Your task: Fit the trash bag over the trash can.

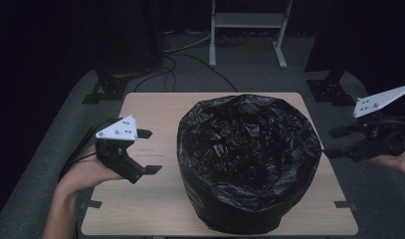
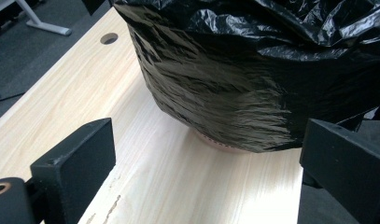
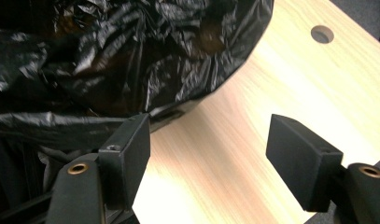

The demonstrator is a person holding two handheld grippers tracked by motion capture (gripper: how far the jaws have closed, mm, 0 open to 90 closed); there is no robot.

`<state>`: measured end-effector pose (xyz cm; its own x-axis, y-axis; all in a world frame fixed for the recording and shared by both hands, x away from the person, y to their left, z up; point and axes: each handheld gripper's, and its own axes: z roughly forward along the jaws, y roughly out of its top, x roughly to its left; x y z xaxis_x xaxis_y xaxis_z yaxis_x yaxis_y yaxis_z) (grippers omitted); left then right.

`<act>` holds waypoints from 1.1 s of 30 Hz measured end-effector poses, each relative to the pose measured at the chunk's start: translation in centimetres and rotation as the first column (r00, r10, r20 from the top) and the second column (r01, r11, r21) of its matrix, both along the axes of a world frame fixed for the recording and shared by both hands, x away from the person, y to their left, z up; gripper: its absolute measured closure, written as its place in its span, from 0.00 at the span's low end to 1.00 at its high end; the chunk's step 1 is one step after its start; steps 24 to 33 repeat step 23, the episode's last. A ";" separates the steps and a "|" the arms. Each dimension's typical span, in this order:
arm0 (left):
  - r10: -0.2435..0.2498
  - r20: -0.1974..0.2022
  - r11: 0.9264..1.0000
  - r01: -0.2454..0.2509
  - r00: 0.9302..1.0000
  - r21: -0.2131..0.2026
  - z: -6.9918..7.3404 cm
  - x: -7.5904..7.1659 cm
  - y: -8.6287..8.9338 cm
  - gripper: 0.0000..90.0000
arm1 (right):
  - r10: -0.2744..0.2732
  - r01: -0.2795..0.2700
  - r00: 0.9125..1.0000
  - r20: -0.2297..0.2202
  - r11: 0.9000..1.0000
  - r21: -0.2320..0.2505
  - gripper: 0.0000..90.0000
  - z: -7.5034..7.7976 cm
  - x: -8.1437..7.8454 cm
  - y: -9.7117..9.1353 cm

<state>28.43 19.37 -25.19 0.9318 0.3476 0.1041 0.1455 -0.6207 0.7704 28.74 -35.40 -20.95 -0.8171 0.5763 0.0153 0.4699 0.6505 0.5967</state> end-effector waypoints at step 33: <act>0.022 -0.019 1.000 -0.021 1.000 0.018 -2.9 -0.2 0.3 0.03 | -0.037 0.038 0.995 -0.094 0.999 0.011 0.33 -6.1 -0.4 -2.4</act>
